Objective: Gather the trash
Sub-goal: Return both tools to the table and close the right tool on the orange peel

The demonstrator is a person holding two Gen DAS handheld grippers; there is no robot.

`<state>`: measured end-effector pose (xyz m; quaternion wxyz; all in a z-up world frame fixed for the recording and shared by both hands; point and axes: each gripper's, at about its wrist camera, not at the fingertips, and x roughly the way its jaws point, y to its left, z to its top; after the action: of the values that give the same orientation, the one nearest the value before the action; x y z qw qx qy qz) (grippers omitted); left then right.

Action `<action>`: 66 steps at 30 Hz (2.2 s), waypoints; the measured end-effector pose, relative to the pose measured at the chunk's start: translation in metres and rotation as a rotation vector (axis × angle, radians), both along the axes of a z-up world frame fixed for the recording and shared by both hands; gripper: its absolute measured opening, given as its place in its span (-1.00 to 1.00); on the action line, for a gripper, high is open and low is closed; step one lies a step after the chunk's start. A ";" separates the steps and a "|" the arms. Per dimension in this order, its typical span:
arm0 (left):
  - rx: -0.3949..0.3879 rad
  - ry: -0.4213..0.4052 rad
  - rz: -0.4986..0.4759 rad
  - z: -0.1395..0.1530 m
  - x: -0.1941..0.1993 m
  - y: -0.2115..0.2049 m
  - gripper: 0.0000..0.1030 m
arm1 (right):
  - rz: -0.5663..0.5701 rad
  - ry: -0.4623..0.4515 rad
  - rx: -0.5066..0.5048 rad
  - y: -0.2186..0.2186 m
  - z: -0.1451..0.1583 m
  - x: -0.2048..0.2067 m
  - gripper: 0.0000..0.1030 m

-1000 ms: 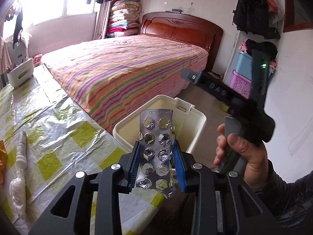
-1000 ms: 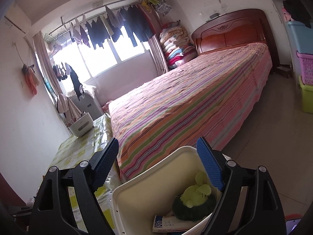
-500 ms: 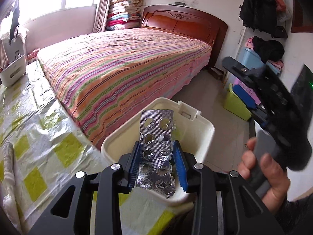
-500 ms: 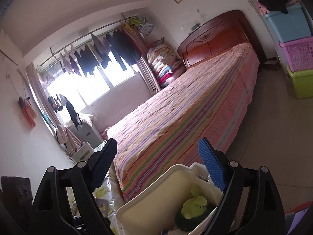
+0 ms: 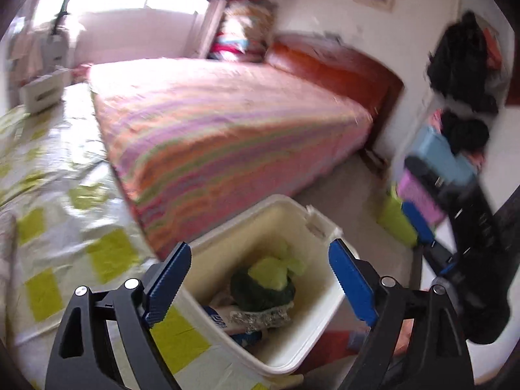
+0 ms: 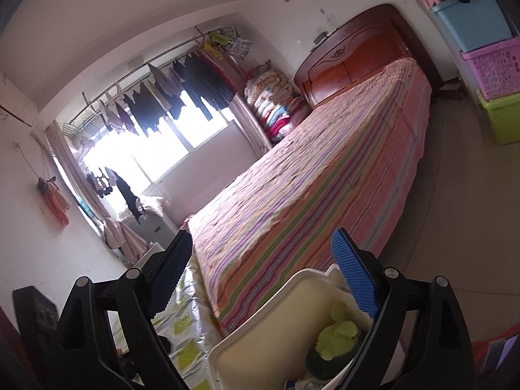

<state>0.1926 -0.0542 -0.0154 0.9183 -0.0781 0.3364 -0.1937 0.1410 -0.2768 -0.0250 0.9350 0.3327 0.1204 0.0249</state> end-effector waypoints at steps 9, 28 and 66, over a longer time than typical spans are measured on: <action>0.003 -0.177 0.247 0.032 -0.073 0.055 0.65 | 0.178 0.007 -0.025 0.064 0.004 0.010 0.73; 0.080 -0.275 0.774 0.052 -0.124 0.313 0.65 | 0.761 -0.031 -0.304 0.283 0.031 0.016 0.75; -0.022 0.018 0.918 -0.015 -0.155 0.418 0.65 | 1.463 0.123 -0.878 0.560 -0.030 0.070 0.49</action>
<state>0.0375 0.3633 -0.0303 0.9052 -0.2303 0.2729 0.2305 0.2111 0.2831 -0.0550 0.7195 -0.2203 0.3541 0.5553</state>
